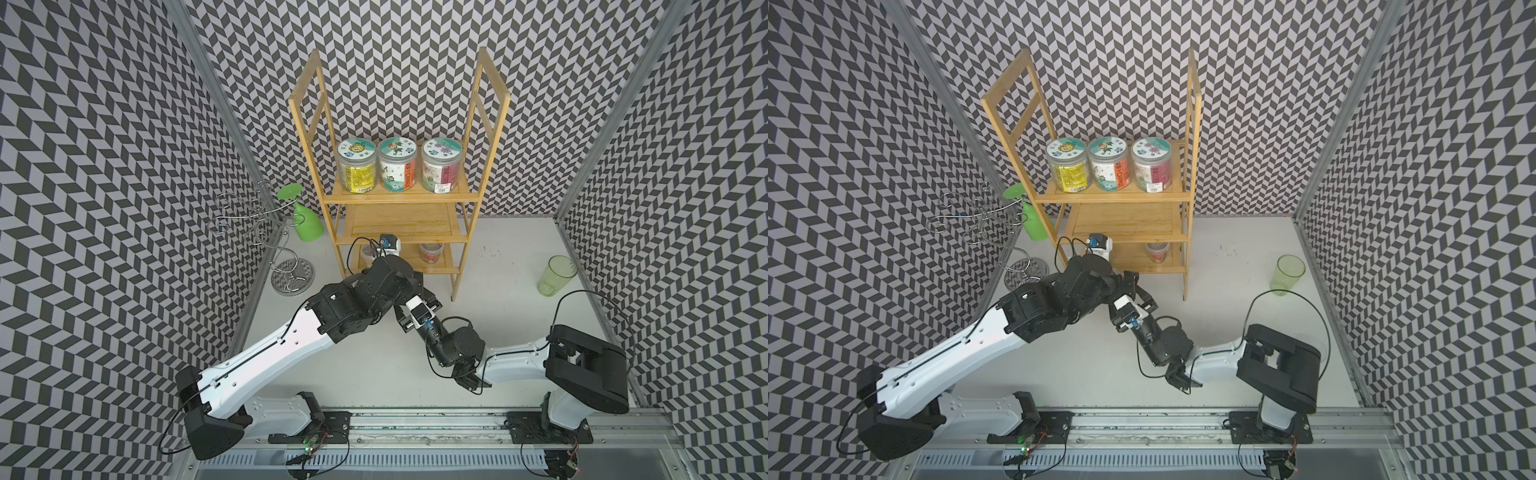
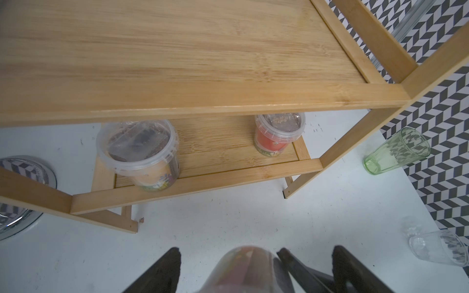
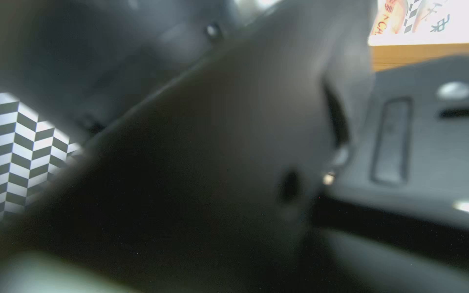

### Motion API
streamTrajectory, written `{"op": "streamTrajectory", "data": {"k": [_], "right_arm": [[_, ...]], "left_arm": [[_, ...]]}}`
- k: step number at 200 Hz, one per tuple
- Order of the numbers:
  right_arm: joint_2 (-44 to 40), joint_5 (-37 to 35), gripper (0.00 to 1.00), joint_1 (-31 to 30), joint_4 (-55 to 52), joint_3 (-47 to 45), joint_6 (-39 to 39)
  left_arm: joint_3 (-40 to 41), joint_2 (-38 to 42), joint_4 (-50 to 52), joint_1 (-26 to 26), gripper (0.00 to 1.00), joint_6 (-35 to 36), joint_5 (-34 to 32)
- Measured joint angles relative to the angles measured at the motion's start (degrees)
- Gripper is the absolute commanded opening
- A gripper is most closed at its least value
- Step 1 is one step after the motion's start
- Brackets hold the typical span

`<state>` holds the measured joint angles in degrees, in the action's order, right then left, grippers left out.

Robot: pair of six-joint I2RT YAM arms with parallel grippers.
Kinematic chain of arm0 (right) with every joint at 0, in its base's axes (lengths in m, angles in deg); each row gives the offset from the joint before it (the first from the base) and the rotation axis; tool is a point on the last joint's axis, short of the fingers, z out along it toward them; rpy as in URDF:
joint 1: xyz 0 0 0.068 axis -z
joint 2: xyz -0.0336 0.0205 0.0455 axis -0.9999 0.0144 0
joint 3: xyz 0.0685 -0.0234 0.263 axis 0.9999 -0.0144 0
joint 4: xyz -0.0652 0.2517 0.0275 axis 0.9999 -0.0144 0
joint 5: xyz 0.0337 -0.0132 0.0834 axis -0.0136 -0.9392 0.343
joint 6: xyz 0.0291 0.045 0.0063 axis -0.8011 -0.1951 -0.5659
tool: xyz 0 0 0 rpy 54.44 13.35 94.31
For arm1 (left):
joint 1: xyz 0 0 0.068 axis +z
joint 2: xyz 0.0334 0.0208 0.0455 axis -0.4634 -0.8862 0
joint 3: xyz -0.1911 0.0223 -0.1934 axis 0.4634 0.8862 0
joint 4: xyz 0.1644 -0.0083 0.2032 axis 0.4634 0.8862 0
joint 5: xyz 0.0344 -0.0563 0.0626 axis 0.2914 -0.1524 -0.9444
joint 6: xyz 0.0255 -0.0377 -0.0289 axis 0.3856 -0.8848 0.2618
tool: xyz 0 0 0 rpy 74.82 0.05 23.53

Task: Place the seed container on the shelf
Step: Pick up the seed jar at the center of the board.

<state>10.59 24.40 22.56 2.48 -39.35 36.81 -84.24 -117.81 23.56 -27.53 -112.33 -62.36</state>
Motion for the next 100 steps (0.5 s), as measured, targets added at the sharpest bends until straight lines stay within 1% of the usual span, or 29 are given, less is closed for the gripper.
{"op": "streamTrajectory", "data": {"k": [13,23,100], "right_arm": [[0.0,0.0,0.54,0.0,0.0,0.0,0.0],[0.0,0.1,0.54,0.0,0.1,0.0,0.2],[-0.8,1.0,0.54,-0.2,0.0,-0.5,0.8]], "left_arm": [[0.0,0.0,0.0,0.0,0.96,0.1,0.1],[0.0,0.0,0.0,0.0,0.99,0.2,0.1],[0.0,1.0,0.1,-0.7,1.00,0.2,-0.9]]}}
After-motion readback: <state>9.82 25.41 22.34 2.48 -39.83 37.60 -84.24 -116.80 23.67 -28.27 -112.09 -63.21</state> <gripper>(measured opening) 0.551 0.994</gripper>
